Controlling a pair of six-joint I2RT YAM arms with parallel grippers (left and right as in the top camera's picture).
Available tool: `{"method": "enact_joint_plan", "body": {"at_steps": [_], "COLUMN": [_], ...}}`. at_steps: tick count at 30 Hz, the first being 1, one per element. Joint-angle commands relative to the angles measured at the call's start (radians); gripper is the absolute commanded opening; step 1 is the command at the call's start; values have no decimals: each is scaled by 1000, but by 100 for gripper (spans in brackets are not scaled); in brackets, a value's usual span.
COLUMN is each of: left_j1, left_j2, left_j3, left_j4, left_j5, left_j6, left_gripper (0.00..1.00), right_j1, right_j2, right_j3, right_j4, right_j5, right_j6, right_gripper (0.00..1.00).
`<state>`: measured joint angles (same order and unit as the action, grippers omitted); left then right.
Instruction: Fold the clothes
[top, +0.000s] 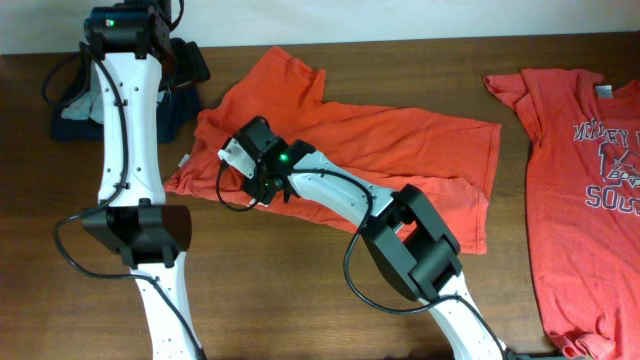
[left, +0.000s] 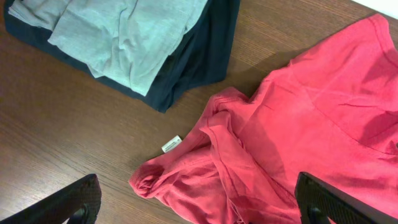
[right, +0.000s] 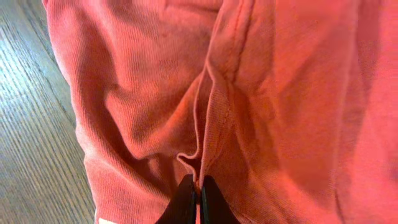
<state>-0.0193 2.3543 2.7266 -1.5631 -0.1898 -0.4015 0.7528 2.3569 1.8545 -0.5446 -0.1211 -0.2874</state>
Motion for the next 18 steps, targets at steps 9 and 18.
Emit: {"method": "enact_joint_plan", "body": {"at_steps": [9,18], "left_j1": [1,1], "left_j2": [-4,-4], "left_j3": [2,2], "left_j4": [1,1], "left_j5": [7,7], "left_j6": [-2,-2], "left_gripper": [99,99], "right_j1": [-74,-135], "right_j2": [-56,-56], "right_j3": [3,3], "right_j4": [48,155], "right_j5": [2,56], "right_j6": [8,8], "right_gripper": [4,4]}}
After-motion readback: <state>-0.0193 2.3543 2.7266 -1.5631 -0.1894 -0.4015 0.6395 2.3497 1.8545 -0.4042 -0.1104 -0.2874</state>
